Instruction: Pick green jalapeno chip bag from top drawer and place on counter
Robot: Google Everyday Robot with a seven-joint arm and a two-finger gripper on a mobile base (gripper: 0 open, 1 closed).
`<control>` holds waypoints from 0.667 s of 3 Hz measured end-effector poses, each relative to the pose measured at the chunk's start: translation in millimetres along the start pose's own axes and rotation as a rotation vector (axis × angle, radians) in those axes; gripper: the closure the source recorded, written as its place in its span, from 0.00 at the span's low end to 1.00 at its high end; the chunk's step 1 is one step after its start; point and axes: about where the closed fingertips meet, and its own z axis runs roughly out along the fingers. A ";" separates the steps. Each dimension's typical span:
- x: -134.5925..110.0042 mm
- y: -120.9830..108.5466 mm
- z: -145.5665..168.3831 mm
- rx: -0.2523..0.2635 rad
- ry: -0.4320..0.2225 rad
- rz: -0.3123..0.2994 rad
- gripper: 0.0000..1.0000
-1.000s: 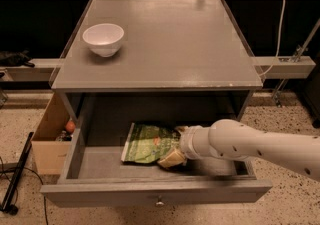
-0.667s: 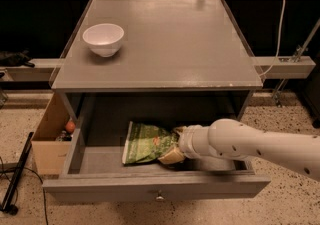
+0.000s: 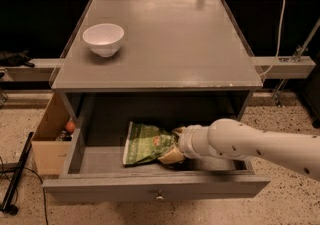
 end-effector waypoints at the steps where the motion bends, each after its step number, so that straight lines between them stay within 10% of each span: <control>1: -0.2 -0.1 -0.3 0.000 0.000 0.000 1.00; 2: -3.1 -0.7 -3.3 0.000 0.000 0.000 1.00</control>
Offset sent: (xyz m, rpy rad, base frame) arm 0.0009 0.0029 0.0135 -0.0709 0.0597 0.0413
